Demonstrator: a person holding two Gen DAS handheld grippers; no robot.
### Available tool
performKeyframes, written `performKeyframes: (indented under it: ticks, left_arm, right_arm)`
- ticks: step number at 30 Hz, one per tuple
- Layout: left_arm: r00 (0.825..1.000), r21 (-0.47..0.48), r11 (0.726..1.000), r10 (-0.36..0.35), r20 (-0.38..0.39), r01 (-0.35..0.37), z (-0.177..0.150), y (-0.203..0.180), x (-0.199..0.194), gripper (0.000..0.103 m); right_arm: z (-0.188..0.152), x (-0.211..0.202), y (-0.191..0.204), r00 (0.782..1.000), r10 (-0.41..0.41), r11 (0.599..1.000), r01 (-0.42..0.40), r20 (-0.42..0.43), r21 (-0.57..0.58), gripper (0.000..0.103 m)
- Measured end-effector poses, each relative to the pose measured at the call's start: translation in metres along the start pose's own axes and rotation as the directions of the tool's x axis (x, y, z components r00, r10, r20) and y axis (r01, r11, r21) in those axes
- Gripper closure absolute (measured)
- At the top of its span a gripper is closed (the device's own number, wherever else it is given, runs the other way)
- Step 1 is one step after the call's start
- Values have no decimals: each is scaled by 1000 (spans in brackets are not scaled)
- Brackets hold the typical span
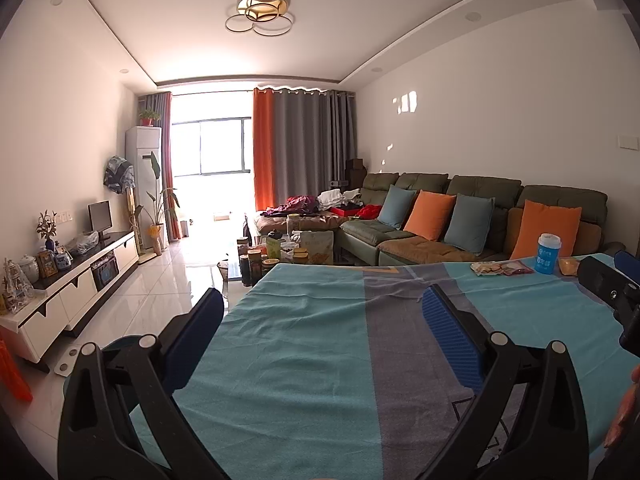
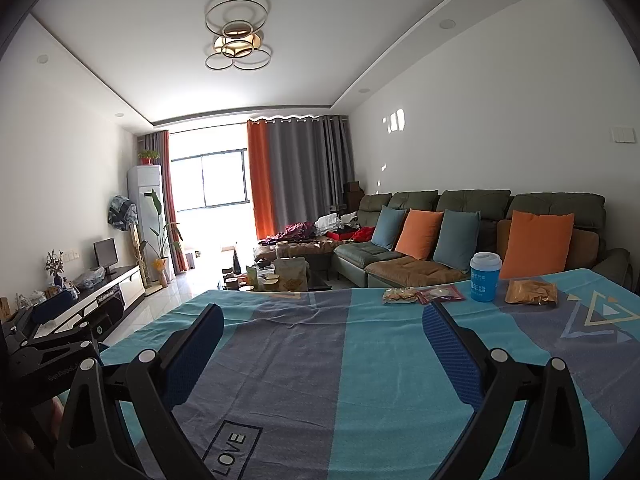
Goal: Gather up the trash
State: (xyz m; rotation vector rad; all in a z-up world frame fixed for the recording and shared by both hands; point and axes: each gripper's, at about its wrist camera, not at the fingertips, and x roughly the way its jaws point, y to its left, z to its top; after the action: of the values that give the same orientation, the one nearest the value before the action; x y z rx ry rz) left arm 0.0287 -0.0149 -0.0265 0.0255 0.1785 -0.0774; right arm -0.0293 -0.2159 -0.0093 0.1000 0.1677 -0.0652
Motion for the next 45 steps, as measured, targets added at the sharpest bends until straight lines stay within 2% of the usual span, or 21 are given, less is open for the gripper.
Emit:
performKeyframes:
  ticks: [45]
  left_arm:
    - [1000, 2, 1000, 7, -2, -7, -5, 4, 0, 6]
  right_arm:
    - [3, 0, 3, 1000, 5, 1000, -5, 3, 3, 7]
